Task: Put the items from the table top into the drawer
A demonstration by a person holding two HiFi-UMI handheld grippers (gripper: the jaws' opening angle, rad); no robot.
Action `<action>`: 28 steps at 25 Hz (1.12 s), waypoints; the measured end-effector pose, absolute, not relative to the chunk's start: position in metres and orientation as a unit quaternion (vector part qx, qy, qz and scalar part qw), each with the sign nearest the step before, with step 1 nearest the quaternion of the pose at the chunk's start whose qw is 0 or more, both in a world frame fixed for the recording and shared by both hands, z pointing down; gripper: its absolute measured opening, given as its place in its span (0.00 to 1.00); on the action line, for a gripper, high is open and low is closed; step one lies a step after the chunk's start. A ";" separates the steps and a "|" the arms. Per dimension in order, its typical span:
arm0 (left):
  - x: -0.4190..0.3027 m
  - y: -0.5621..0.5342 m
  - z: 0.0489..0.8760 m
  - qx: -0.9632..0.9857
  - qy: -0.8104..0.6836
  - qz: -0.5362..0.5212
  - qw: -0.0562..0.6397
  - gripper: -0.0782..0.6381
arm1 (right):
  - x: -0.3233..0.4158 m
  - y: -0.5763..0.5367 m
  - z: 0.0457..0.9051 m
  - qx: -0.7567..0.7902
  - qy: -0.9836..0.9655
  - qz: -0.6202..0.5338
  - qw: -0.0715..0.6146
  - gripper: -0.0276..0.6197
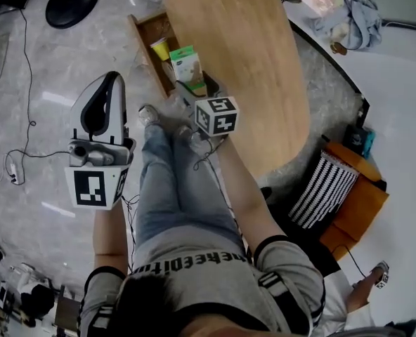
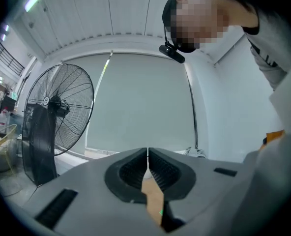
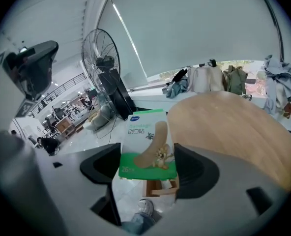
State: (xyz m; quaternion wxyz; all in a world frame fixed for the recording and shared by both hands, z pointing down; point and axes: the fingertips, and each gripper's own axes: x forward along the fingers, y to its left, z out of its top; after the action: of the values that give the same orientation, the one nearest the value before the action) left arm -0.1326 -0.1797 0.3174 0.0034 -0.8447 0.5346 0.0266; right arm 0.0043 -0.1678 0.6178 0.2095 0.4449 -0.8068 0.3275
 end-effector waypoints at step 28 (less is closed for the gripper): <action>-0.186 -0.188 0.408 -0.831 0.554 -0.035 -0.019 0.13 | -0.036 -0.169 0.797 0.402 -0.754 0.385 0.349 0.57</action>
State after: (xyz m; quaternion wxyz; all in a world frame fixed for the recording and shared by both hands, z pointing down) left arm -0.1859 -0.1876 0.4083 -0.0191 -0.8314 0.5542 -0.0354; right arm -0.0364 -0.1691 0.7969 0.3493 0.4023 -0.7538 0.3847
